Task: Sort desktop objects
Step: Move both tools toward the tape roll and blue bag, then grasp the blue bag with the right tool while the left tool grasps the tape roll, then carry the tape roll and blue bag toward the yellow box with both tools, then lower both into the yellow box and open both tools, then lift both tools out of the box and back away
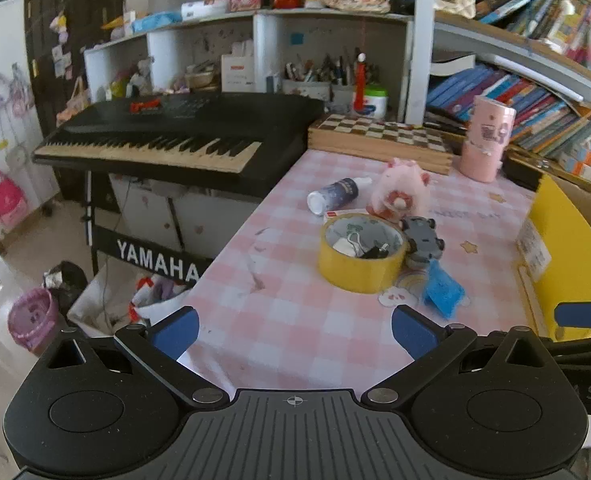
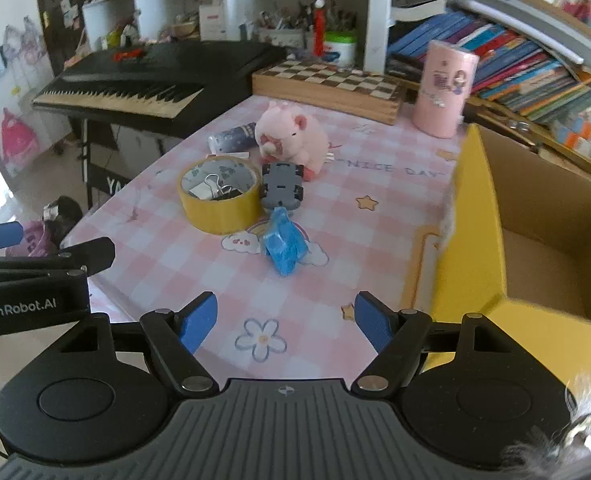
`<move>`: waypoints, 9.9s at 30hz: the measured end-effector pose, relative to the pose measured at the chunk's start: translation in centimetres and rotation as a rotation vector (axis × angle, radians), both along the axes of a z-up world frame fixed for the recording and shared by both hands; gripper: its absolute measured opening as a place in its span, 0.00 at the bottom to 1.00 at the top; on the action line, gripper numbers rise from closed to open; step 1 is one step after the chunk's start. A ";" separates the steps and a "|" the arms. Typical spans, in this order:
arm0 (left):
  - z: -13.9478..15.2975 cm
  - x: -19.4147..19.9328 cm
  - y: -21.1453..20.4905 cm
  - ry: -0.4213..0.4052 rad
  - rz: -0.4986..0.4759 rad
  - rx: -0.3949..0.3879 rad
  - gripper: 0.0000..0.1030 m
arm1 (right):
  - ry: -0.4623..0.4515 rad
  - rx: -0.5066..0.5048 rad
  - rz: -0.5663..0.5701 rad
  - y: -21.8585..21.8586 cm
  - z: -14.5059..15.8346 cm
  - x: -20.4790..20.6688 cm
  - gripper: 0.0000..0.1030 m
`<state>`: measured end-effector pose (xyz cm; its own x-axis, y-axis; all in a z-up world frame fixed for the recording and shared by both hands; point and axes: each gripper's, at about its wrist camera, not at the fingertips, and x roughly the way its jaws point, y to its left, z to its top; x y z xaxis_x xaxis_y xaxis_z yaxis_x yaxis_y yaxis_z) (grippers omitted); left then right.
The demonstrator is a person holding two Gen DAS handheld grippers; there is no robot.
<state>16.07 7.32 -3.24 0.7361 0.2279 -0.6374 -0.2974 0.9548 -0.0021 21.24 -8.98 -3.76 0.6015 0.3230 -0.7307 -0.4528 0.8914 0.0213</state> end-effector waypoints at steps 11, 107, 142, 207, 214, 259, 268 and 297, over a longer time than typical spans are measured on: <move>0.0 4.2 0.3 0.055 0.081 0.039 1.00 | 0.108 -0.020 0.079 2.1 -2.2 7.3 0.72; 2.6 -12.3 -4.8 -0.094 -0.571 0.028 0.92 | -0.027 0.091 -0.402 -5.6 1.1 -19.1 0.25; 2.7 -11.3 -10.5 -0.073 -0.805 0.025 0.93 | -0.010 0.094 -0.588 -10.6 1.3 -20.7 0.25; 8.0 3.8 -26.9 -0.214 -0.556 0.084 0.93 | -0.172 0.220 -0.278 -28.4 6.6 -0.3 0.25; 6.8 9.4 -28.0 -0.108 -0.566 0.075 0.93 | -0.191 0.110 -0.166 -28.7 5.8 6.3 0.25; 2.9 19.2 -31.5 0.079 -0.511 0.216 0.97 | -0.071 -0.296 0.280 -27.0 0.9 18.3 0.49; 5.8 16.7 -31.2 -0.044 -0.470 0.218 0.98 | -0.140 -0.151 0.154 -28.4 4.1 16.6 0.51; 8.0 1.3 -23.9 -0.225 -0.336 0.180 1.00 | -0.218 0.130 -0.424 -29.7 4.8 -3.1 0.54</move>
<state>17.39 -16.57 4.71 0.9043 0.0451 -0.4245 0.0180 0.9895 0.1434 18.17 -38.69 1.07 0.8342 0.0969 -0.5429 -0.0574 0.9944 0.0892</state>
